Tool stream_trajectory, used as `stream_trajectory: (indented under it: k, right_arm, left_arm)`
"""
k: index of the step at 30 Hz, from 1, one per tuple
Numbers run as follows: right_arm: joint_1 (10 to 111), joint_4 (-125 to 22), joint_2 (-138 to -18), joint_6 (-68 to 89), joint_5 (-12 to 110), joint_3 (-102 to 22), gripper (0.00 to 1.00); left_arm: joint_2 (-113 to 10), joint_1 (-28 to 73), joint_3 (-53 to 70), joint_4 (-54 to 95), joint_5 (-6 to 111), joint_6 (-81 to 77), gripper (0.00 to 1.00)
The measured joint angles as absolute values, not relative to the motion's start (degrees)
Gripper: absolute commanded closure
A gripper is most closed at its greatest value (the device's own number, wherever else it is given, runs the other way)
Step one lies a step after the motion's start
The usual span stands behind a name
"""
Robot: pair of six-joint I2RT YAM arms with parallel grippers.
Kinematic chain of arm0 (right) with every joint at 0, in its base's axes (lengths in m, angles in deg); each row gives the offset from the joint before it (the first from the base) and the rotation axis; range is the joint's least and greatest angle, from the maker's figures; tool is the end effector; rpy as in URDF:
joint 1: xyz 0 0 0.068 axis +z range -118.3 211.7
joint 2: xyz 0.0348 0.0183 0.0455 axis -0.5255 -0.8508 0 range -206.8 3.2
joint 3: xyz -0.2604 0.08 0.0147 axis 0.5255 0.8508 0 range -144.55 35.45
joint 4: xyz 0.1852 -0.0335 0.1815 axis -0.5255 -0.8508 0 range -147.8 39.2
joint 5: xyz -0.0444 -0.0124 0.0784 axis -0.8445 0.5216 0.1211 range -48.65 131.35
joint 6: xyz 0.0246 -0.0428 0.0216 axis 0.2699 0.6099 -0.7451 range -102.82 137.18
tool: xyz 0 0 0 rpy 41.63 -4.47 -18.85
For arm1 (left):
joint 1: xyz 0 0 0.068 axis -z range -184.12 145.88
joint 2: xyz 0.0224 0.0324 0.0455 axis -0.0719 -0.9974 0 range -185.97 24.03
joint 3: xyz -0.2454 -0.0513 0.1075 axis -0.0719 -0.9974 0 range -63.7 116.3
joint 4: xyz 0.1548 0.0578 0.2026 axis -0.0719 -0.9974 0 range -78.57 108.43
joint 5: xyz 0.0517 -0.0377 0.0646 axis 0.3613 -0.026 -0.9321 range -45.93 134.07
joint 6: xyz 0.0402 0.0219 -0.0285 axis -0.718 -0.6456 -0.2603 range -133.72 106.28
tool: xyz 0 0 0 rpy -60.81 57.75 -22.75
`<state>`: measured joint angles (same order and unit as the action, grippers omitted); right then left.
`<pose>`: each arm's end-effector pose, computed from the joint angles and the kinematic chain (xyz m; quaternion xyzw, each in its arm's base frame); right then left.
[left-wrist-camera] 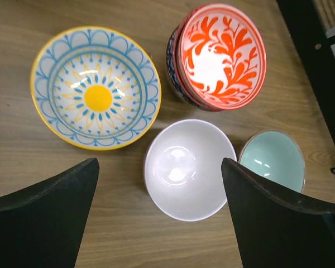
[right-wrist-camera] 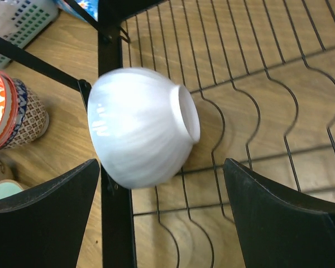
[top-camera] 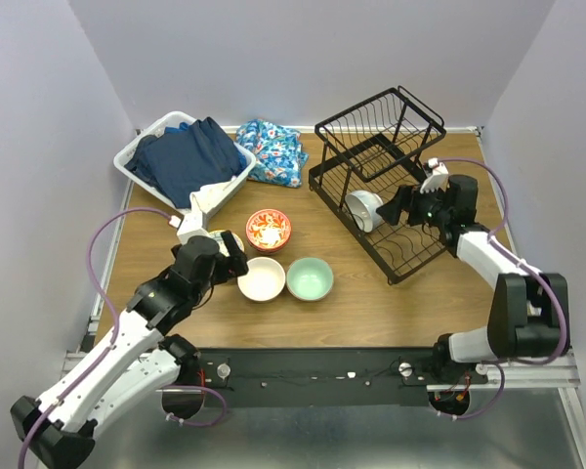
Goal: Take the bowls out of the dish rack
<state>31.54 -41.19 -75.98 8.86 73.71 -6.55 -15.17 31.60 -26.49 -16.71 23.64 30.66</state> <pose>0.2942 0.0182 0.2244 -0.0833 0.8298 0.2731 0.4794 0.1274 -0.0763 0.2671 -0.1452 0.8728 -0.1604 0.4375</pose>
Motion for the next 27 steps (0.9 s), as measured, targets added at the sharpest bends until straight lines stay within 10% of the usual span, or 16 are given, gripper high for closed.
stream_trajectory:
  k: [27]
  right_arm:
    - [33.5,-37.3,-92.4,14.3,87.8,-17.2,0.00]
  left_arm:
    - [9.5,31.6,-32.9,-14.8,14.0,18.2,0.01]
